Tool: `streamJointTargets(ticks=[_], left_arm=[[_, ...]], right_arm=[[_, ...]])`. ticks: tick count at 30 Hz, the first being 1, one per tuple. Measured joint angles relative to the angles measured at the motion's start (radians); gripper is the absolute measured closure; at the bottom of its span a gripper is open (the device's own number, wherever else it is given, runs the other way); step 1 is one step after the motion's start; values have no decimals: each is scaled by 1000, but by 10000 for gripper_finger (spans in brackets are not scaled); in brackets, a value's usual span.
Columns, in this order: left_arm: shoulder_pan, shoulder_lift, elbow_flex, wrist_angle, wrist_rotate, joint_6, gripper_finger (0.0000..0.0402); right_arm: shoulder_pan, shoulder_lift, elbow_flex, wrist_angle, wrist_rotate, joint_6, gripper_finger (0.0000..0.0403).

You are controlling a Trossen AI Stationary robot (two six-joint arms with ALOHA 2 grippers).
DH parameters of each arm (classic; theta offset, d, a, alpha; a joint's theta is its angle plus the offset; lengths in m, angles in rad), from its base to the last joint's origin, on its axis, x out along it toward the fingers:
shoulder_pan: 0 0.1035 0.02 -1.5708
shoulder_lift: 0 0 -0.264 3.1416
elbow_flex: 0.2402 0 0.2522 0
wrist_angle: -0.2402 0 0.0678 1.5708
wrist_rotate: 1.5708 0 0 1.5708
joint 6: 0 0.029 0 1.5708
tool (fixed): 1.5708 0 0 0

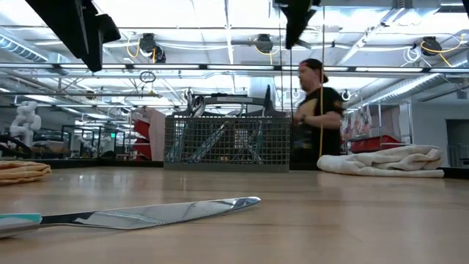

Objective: Sort silverware
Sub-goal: Put the blue fork into the silverware basket

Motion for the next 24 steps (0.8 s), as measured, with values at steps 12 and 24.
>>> streamJointTargets(ticks=[12, 24], left_arm=[[0, 0, 0, -17, -79, -78, 243], [0, 0, 0, -25, -134, -80, 243]], right_arm=[[-132, 83, 53, 249, 677, -1219, 369], [-180, 206, 52, 351, 648, -1486, 369]])
